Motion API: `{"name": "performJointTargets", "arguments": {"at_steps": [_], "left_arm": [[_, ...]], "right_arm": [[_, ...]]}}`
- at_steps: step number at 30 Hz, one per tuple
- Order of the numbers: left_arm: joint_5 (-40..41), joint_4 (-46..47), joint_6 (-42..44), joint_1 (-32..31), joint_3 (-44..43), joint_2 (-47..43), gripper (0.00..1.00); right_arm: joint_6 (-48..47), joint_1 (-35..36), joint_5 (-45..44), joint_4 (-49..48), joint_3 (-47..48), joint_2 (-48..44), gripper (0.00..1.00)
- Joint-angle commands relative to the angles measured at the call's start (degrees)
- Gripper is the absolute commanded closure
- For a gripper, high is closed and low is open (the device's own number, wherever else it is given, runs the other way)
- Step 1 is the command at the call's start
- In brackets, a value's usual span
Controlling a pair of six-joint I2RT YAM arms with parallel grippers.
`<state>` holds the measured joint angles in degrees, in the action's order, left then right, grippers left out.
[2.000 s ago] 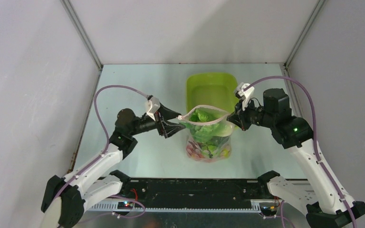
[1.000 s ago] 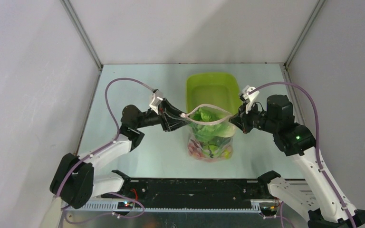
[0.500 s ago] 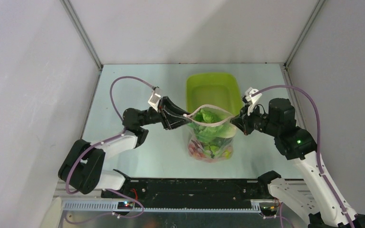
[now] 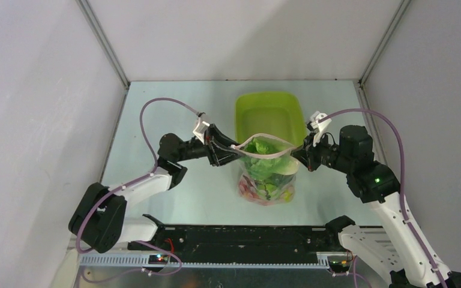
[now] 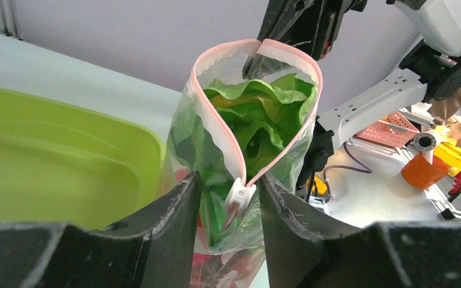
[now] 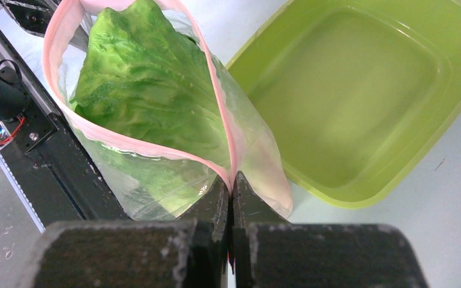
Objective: Place the food in the zip-top bag and seal the zipper
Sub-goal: Adjust the zipper food storage bag at the center of the board.
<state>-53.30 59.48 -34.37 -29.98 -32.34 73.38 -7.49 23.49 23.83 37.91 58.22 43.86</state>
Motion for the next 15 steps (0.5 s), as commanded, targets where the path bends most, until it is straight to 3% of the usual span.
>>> {"name": "performJointTargets", "arguments": {"at_steps": [1, 11, 15], "left_arm": [[0.88, -1.21, 2.72, -0.49, 0.09, -1.05, 0.54], [0.1, 1.91, 0.7, -0.61, 0.08, -0.29, 0.74], [-0.43, 0.69, 1.48, -0.61, 0.16, -1.78, 0.92]], "right_arm": [[1.23, -0.29, 0.77, -4.06, -0.22, -1.32, 1.0], [1.74, -0.5, -0.23, -4.23, -0.35, -2.54, 1.0], [2.12, -0.67, -0.9, -4.21, -0.34, -2.61, 1.0]]}}
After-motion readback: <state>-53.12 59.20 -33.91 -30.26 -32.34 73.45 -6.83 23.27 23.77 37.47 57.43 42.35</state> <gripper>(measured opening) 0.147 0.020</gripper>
